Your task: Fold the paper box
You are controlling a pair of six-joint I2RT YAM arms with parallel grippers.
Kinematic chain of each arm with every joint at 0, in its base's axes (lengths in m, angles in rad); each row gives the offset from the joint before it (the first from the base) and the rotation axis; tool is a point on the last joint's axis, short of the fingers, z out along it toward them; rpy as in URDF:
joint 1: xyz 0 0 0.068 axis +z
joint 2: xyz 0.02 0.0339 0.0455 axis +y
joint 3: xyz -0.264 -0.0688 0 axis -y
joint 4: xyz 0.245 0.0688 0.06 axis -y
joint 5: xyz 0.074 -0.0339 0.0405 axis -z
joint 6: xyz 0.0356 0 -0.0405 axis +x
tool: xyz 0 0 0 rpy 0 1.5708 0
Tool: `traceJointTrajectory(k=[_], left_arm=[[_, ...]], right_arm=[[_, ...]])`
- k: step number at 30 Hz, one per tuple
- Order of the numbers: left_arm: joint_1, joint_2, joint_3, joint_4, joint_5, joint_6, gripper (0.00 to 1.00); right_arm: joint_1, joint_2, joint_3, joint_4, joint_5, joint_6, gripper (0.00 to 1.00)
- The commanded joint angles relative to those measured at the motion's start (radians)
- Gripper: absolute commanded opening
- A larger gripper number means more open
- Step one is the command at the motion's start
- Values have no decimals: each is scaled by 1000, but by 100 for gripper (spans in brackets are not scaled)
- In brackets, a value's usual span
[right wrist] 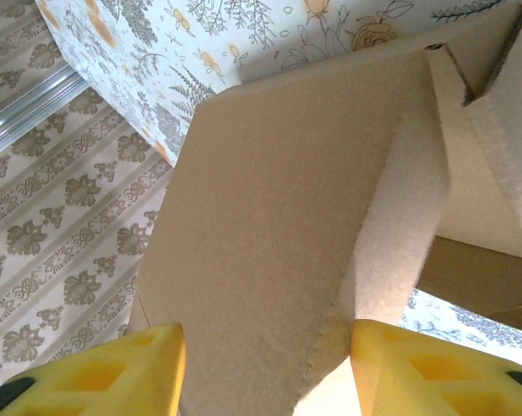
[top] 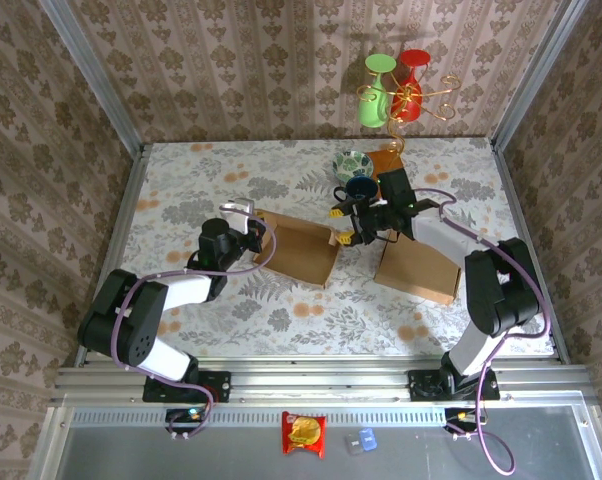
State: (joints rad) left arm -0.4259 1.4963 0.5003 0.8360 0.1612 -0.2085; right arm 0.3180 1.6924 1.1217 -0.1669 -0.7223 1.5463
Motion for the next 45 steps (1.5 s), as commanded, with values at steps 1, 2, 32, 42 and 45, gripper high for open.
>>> traceJointTrajectory(k=[1,2,32,42,45], left_arm=[[-10,-13,28,4,36,-8,0],[-10,-13,26,5,37,-11,0],[-19,-507,-97,-811,15,-470,44],[4,-780,-84,-1181,43,-552,47],[23,-836,47,-1355,-69,-509,51]], right_arm=[[22,36,24,51,-15,50,51],[25,40,29,50,-13,51,49],[127,26,38,-246,240,-336,32],[136,48,80,-299,264,-382,32],[136,46,87,-319,273,-403,33]])
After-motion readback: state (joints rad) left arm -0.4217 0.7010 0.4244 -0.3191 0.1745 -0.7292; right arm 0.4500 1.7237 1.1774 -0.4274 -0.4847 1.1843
